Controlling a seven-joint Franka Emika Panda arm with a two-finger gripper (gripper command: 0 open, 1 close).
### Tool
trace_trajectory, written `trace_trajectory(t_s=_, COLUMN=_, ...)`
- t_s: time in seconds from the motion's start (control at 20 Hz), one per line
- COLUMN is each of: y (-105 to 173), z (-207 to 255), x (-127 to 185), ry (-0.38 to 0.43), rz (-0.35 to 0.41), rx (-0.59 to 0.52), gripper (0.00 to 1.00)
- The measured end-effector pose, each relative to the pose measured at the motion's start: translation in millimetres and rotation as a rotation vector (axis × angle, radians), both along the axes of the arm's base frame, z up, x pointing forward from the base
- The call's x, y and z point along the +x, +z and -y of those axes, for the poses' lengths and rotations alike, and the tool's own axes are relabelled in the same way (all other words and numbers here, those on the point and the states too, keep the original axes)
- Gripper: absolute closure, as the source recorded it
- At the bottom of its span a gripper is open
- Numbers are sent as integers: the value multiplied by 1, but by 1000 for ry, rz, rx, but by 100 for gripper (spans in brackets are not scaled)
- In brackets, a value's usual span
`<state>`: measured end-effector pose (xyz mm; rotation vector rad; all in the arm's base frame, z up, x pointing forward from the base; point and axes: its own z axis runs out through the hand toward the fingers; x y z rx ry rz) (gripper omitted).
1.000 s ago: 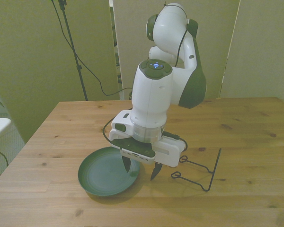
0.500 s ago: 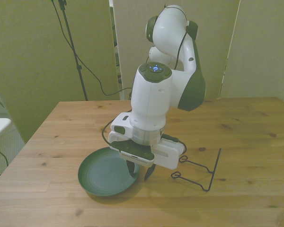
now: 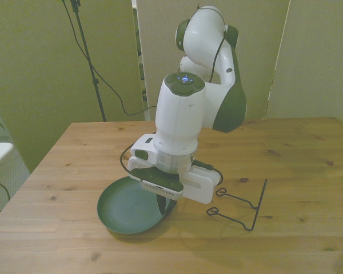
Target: Load the plate
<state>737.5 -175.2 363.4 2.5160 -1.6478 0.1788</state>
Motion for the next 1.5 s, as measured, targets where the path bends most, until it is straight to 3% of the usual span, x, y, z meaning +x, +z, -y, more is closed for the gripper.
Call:
trace_trajectory(t_s=0.35, y=4, z=5, x=-1, ry=3, rz=3, rx=16, gripper=100)
trace_trajectory(t_s=0.65, y=25, z=9, x=-10, ry=58, rz=36, rx=80, gripper=100)
trace_trajectory(t_s=1.2, y=55, z=-5, x=-67, ry=157, rz=74, rx=196, gripper=100)
trace_trajectory(t_s=1.5, y=86, z=-16, x=-90, ry=182, rz=110, rx=245, gripper=100)
